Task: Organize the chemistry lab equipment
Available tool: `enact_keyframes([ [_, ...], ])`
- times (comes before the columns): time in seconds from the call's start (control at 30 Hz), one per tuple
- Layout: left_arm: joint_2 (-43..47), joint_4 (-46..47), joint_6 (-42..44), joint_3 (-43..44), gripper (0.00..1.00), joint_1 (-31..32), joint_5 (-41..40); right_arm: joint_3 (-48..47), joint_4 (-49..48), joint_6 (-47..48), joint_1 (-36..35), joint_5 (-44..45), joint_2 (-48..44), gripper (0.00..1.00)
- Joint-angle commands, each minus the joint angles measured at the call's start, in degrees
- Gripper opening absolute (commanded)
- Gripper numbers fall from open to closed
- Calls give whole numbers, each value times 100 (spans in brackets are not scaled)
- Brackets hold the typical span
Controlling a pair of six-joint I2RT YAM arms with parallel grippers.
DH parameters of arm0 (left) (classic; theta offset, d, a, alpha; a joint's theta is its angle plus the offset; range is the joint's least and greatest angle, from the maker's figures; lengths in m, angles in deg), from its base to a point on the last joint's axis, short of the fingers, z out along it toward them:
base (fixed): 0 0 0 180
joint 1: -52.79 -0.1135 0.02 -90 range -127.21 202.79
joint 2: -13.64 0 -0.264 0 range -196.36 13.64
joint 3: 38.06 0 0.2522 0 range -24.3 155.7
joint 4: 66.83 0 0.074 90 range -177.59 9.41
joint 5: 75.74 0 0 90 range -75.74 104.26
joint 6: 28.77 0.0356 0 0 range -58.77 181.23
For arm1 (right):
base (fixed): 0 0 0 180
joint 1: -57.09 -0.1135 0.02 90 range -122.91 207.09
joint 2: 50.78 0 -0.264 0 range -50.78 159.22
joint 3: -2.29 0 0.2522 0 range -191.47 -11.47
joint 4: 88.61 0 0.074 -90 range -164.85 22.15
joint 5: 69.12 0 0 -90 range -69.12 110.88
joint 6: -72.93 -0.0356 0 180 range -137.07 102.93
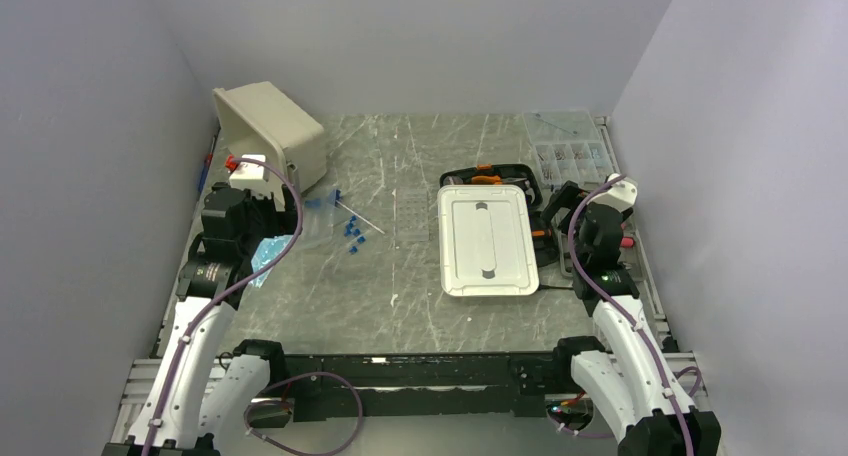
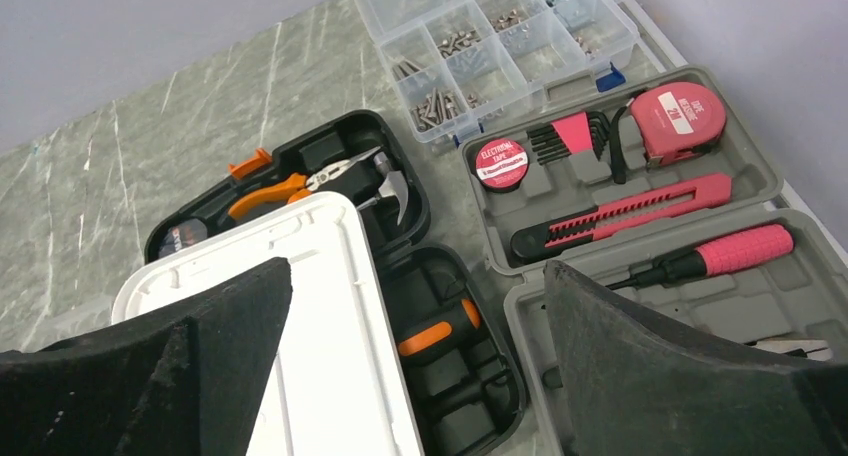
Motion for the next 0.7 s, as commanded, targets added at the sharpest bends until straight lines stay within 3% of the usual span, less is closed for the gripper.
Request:
enact_keyframes([
  [0.0, 11, 41, -64, 224, 99, -27, 46, -219, -111, -50, -18, 214, -151, 99],
  [0.27, -5, 32, 119, 105, 99, 162, 198, -102, -214, -66, -18, 194, -324, 100],
  [0.47, -144, 10, 315, -115, 99, 1194, -154, -27, -246, -73, -17, 245, -572, 100],
  [0.67, -727, -12, 694, -287, 99, 1929, 917, 40, -274, -96, -12, 159, -689, 100],
])
